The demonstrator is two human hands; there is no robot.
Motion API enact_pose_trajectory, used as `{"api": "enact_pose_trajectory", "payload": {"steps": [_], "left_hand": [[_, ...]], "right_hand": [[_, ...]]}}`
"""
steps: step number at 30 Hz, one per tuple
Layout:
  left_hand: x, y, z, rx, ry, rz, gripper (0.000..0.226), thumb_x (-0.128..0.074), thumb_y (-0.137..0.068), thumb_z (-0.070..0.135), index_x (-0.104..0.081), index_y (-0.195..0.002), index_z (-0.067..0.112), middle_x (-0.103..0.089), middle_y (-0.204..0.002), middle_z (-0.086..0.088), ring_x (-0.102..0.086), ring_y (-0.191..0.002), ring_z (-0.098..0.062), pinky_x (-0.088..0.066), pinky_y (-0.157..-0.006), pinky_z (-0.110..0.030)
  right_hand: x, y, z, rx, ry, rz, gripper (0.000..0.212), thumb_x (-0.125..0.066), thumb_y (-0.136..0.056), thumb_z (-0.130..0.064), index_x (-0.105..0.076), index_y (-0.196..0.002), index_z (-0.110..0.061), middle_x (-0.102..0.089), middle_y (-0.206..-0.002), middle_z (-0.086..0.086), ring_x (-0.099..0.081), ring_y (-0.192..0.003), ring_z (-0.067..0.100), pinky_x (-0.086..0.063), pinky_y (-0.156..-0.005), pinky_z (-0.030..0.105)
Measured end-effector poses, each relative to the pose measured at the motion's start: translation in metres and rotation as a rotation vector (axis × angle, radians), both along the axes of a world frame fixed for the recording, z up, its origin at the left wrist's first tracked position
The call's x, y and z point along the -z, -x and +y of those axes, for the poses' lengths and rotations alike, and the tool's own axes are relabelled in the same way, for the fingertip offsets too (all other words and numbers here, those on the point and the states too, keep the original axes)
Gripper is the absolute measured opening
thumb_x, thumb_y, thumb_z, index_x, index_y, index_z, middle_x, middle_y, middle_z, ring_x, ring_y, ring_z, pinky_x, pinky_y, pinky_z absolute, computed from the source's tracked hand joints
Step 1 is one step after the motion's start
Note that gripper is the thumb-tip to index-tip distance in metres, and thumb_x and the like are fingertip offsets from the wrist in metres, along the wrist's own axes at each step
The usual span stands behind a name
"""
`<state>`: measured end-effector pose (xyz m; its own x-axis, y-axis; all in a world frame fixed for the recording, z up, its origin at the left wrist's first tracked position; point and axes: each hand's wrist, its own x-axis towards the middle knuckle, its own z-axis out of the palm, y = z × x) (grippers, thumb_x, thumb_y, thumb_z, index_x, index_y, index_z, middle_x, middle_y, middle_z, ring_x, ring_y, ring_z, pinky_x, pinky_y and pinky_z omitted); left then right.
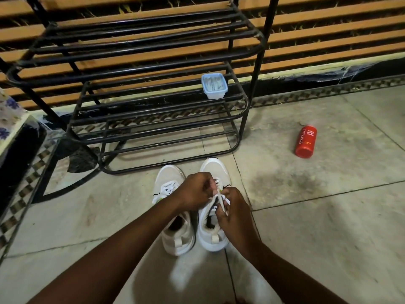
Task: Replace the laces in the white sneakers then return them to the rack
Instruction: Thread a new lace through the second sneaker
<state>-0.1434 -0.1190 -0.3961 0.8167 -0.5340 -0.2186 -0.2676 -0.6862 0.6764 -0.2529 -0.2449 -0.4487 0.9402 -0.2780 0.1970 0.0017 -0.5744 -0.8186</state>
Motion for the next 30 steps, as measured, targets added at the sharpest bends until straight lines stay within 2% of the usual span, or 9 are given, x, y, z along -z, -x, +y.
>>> {"api": "enact_pose_trajectory", "payload": {"steps": [3, 8, 11, 15, 18, 22, 26, 30], "left_hand": [[-0.005, -0.007, 0.001, 0.069, -0.066, -0.022, 0.014, -0.072, -0.089, 0.009, -0.073, -0.082, 0.022, -0.075, -0.087, 0.007, -0.069, -0.083, -0.009, -0.056, -0.077, -0.026], [-0.003, -0.009, -0.004, 0.08, -0.121, -0.014, 0.008, -0.072, -0.089, 0.013, -0.074, -0.085, 0.02, -0.074, -0.086, 0.006, -0.065, -0.081, -0.006, -0.048, -0.074, -0.02], [-0.003, -0.01, -0.006, 0.075, -0.145, 0.026, 0.005, -0.07, -0.09, 0.015, -0.075, -0.088, 0.015, -0.074, -0.086, 0.003, -0.066, -0.081, -0.009, -0.049, -0.073, -0.021], [-0.006, -0.009, -0.008, 0.099, -0.163, 0.04, 0.006, -0.066, -0.087, 0.017, -0.071, -0.087, 0.015, -0.071, -0.084, 0.003, -0.066, -0.081, -0.014, -0.051, -0.068, -0.022], [-0.004, -0.007, -0.01, 0.104, -0.185, 0.017, 0.009, -0.066, -0.087, 0.022, -0.068, -0.09, 0.014, -0.068, -0.088, 0.001, -0.063, -0.087, -0.018, -0.048, -0.068, -0.025], [0.001, 0.0, -0.011, 0.132, -0.256, -0.109, 0.025, -0.062, -0.095, 0.038, -0.061, -0.097, 0.013, -0.065, -0.103, -0.005, -0.059, -0.095, -0.026, -0.05, -0.083, -0.04], [0.004, 0.006, -0.003, 0.127, -0.208, -0.176, 0.017, -0.059, -0.094, 0.029, -0.057, -0.096, 0.012, -0.064, -0.101, -0.007, -0.059, -0.096, -0.03, -0.047, -0.081, -0.039], [0.001, 0.011, 0.002, 0.14, -0.186, -0.208, 0.013, -0.059, -0.093, 0.024, -0.051, -0.091, 0.014, -0.062, -0.098, -0.009, -0.059, -0.091, -0.03, -0.047, -0.076, -0.037]], "right_hand": [[-0.001, -0.002, 0.001, 0.022, -0.019, 0.029, 0.033, -0.07, -0.082, -0.004, -0.055, -0.109, -0.015, -0.065, -0.097, -0.002, -0.06, -0.084, 0.011, -0.034, -0.072, -0.003], [-0.004, -0.002, 0.001, 0.041, -0.053, 0.071, 0.046, -0.074, -0.079, -0.003, -0.047, -0.106, -0.029, -0.061, -0.089, -0.01, -0.054, -0.075, 0.004, -0.034, -0.064, -0.006], [-0.007, -0.003, 0.0, 0.043, -0.072, 0.102, 0.045, -0.072, -0.08, -0.001, -0.048, -0.107, -0.027, -0.061, -0.088, -0.01, -0.054, -0.071, 0.003, -0.033, -0.062, -0.005], [-0.008, -0.002, -0.001, 0.025, -0.068, 0.119, 0.051, -0.072, -0.078, 0.002, -0.044, -0.106, -0.03, -0.057, -0.08, -0.013, -0.055, -0.065, -0.011, -0.034, -0.061, -0.004], [-0.005, -0.002, -0.001, 0.022, -0.073, 0.113, 0.054, -0.073, -0.077, 0.002, -0.042, -0.108, -0.031, -0.056, -0.08, -0.017, -0.055, -0.07, -0.021, -0.035, -0.06, -0.005], [0.001, -0.004, 0.001, 0.027, -0.055, 0.1, 0.051, -0.071, -0.08, 0.0, -0.041, -0.108, -0.031, -0.061, -0.088, -0.011, -0.054, -0.066, -0.014, -0.034, -0.061, -0.005], [0.007, -0.006, 0.0, 0.045, -0.054, 0.086, 0.041, -0.07, -0.081, -0.001, -0.051, -0.115, -0.016, -0.066, -0.098, -0.003, -0.06, -0.078, 0.007, -0.033, -0.067, -0.007], [0.008, -0.006, 0.001, 0.065, -0.04, 0.084, 0.039, -0.07, -0.08, -0.001, -0.055, -0.115, -0.011, -0.069, -0.099, 0.001, -0.067, -0.087, 0.016, -0.033, -0.071, -0.006]]}}
